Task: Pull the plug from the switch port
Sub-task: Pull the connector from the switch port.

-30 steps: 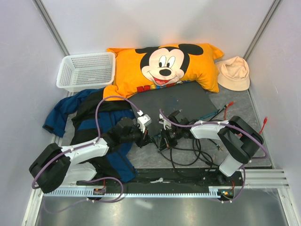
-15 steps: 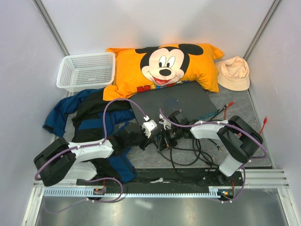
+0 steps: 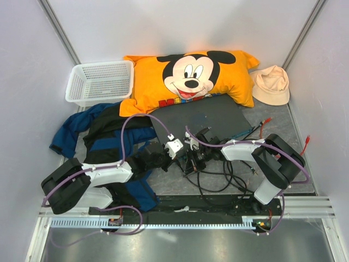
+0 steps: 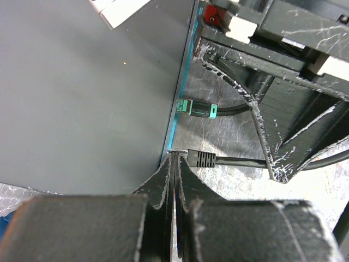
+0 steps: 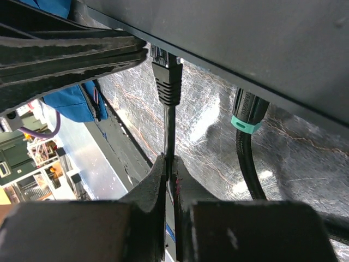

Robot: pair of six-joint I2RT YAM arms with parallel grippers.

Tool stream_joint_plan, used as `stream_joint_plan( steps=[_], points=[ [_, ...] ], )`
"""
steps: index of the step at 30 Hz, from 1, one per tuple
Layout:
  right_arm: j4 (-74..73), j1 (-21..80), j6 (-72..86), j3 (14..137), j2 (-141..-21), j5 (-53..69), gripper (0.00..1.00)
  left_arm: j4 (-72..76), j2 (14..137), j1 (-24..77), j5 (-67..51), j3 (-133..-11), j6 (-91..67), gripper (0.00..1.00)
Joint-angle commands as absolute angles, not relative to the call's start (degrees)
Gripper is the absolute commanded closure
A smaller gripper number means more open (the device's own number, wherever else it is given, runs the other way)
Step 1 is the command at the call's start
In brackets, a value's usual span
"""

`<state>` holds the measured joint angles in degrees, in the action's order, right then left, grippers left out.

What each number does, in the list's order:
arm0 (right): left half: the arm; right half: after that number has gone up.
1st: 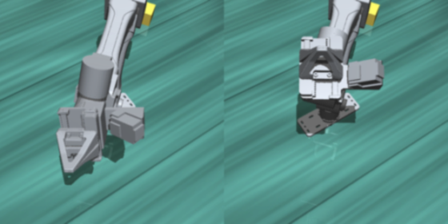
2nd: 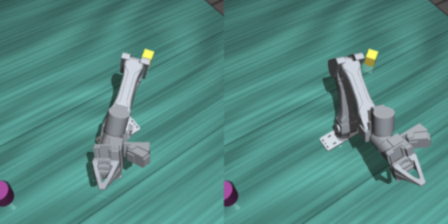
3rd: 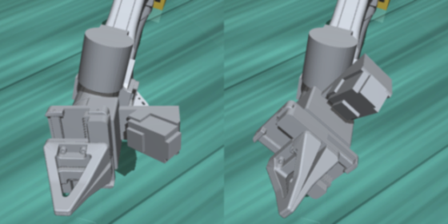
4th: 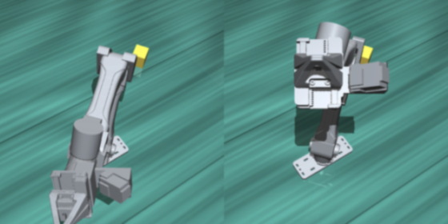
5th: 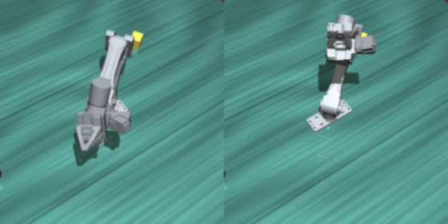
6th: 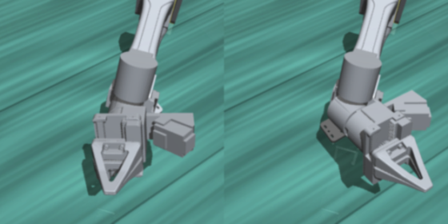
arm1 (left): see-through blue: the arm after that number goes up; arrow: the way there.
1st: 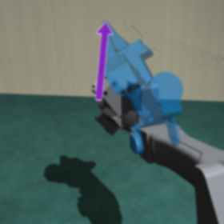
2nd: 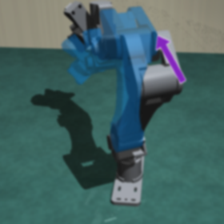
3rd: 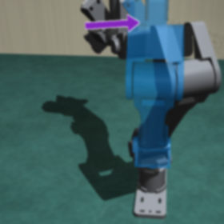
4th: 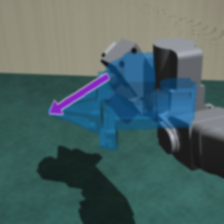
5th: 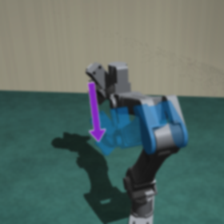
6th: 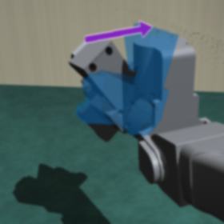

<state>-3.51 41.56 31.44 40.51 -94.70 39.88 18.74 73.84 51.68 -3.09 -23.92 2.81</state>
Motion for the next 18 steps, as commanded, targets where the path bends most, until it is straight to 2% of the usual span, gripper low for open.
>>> stream_joint_plan(
  steps=[1,12,18],
  points=[
    [-1.7,40.9,30.3,40.5,-95.0,39.5,0.95,22.2,75.0,51.8,-2.8,-24.5,5.5,0.98],
    [-1.0,40.8,29.9,40.4,-94.5,40.4,0.95,22.2,79.4,51.8,-2.4,-26.0,4.3,0.98],
    [-1.1,40.8,28.8,40.1,-90.5,40.4,0.99,22.3,81.6,51.9,-1.6,-23.9,2.6,0.98]
  ],
)
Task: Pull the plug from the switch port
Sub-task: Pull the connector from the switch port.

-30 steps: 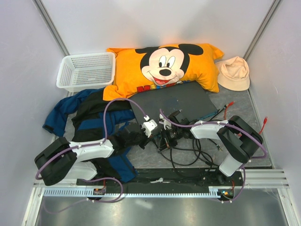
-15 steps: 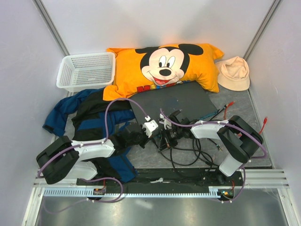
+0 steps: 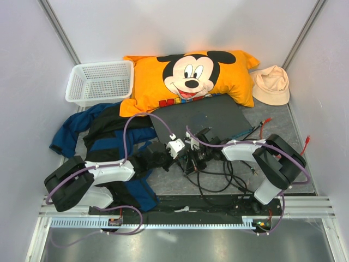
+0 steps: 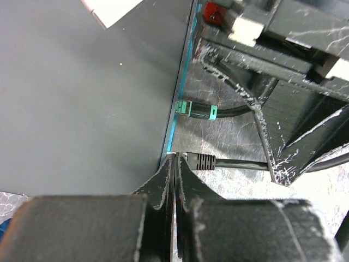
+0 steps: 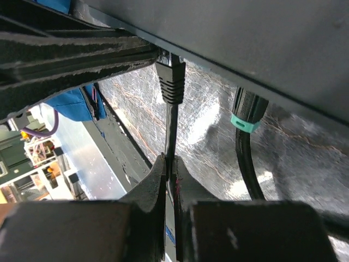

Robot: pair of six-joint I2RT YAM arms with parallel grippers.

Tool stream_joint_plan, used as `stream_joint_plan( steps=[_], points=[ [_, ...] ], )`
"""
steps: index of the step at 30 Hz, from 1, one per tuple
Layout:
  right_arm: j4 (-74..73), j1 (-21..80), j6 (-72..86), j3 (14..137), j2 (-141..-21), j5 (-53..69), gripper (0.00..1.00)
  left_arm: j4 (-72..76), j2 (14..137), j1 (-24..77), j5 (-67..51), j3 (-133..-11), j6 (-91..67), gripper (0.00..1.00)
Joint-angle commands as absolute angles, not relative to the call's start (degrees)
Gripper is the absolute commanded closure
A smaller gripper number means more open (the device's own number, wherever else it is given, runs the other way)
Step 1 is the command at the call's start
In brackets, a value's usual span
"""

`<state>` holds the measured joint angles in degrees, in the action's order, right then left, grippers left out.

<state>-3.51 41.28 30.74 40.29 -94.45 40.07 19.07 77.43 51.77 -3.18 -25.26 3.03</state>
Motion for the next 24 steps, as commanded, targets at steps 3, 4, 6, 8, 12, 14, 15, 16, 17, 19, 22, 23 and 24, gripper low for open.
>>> stream_joint_plan(
  steps=[3,4,6,8,12,14,15,16,17,19,22,23,24],
  points=[
    [-2.6,40.7,27.7,40.3,-87.8,40.3,1.0,22.2,82.5,53.0,-0.5,-24.4,3.2,0.98],
    [-3.2,40.8,27.3,40.3,-87.1,40.4,1.0,22.3,82.8,53.1,-0.2,-24.3,3.1,0.98],
    [-4.8,40.7,26.0,40.7,-85.3,41.5,1.0,23.3,84.2,53.9,-0.5,-24.2,3.2,0.98],
    [-7.2,40.6,24.9,41.0,-84.1,41.8,0.99,23.2,85.5,55.4,-0.8,-24.5,4.0,0.98],
    [-11.3,39.8,23.6,41.7,-83.3,45.0,1.0,23.1,87.7,56.0,-0.4,-25.3,4.0,0.98],
    [-14.7,39.9,22.7,42.0,-83.5,45.3,0.99,23.1,88.2,56.0,-0.2,-25.6,3.8,0.98],
    [-15.5,39.8,21.8,41.9,-83.4,45.4,1.0,23.1,88.6,56.1,-0.2,-25.9,3.8,0.98],
    [-16.0,39.6,21.6,41.6,-83.3,46.0,0.99,23.0,89.3,56.1,-0.1,-25.9,3.6,0.98],
    [-16.4,39.5,21.7,41.1,-83.1,46.1,0.99,22.9,89.6,56.1,0.6,-26.2,3.6,0.98],
    [-17.0,39.2,21.7,40.6,-82.8,46.3,1.0,22.9,90.8,56.2,1.4,-26.6,3.5,0.98],
    [-17.8,39.2,21.8,39.9,-81.8,46.7,1.0,22.3,91.7,56.2,1.6,-27.5,3.4,0.98],
    [-18.3,39.3,21.5,39.6,-81.7,47.2,0.99,22.0,92.0,56.2,1.8,-27.8,3.3,0.98],
    [-18.6,39.2,21.3,39.7,-81.6,47.1,0.99,22.0,92.0,56.2,1.8,-27.9,3.3,0.98]
  ],
)
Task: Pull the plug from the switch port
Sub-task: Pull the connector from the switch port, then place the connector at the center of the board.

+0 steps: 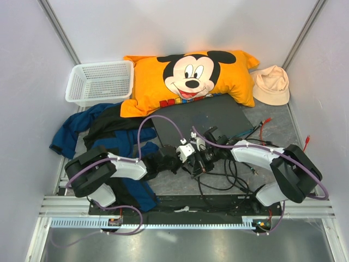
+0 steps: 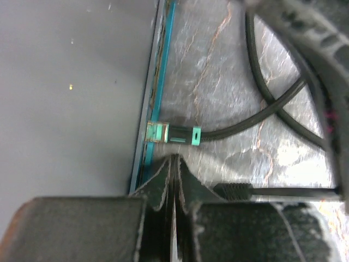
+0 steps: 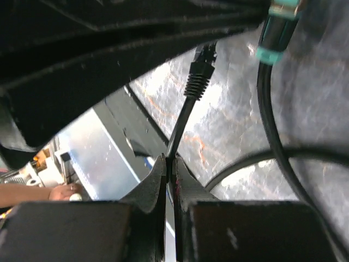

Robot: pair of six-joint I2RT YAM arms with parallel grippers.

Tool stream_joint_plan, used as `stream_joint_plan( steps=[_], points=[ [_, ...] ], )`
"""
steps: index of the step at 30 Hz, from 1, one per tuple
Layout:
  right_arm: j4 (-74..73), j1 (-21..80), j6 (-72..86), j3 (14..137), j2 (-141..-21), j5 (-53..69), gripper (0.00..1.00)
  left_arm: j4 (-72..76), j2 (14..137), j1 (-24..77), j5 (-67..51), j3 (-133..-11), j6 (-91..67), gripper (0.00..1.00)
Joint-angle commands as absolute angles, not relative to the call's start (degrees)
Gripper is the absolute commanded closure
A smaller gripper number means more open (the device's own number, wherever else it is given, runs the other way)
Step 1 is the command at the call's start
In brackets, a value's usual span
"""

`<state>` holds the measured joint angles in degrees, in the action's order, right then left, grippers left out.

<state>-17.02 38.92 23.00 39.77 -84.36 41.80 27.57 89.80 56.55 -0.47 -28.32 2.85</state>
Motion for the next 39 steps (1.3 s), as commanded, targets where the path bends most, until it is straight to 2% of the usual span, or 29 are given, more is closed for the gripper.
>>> stream_joint_plan(
  steps=[1,7,10,15,20,25,29,35,39],
  points=[
    [-18.7,39.1,21.0,39.9,-81.5,47.0,1.0,22.0,91.8,56.2,1.9,-27.8,3.2,0.98],
    [-20.7,37.0,18.7,41.6,-82.8,45.9,1.0,21.6,90.9,56.2,1.9,-27.6,3.3,0.98],
    [-26.8,35.2,14.8,46.0,-83.1,44.7,1.0,19.3,88.3,56.1,0.9,-28.3,3.2,0.98],
    [-38.7,30.5,4.8,57.7,-79.6,44.6,0.99,12.8,78.0,55.7,-1.1,-30.4,0.5,0.98],
    [-48.1,25.2,-6.0,75.7,-77.9,39.2,1.0,6.4,69.1,53.8,-0.9,-34.2,-0.4,0.98],
    [-47.9,15.1,-3.0,91.2,-82.7,31.1,1.0,6.7,69.2,48.9,-0.6,-37.4,2.3,0.98],
    [-42.2,1.6,1.1,99.0,-84.9,23.9,0.99,10.7,68.6,43.4,-3.4,-37.8,7.0,0.98],
    [-39.8,-4.2,-7.6,114.2,-89.9,10.5,0.99,12.1,67.8,40.7,-5.4,-37.3,7.5,0.98],
    [-37.7,-4.7,-16.8,114.1,-91.8,-2.2,1.0,12.4,67.2,40.4,-6.9,-35.9,5.1,0.98]
  ],
)
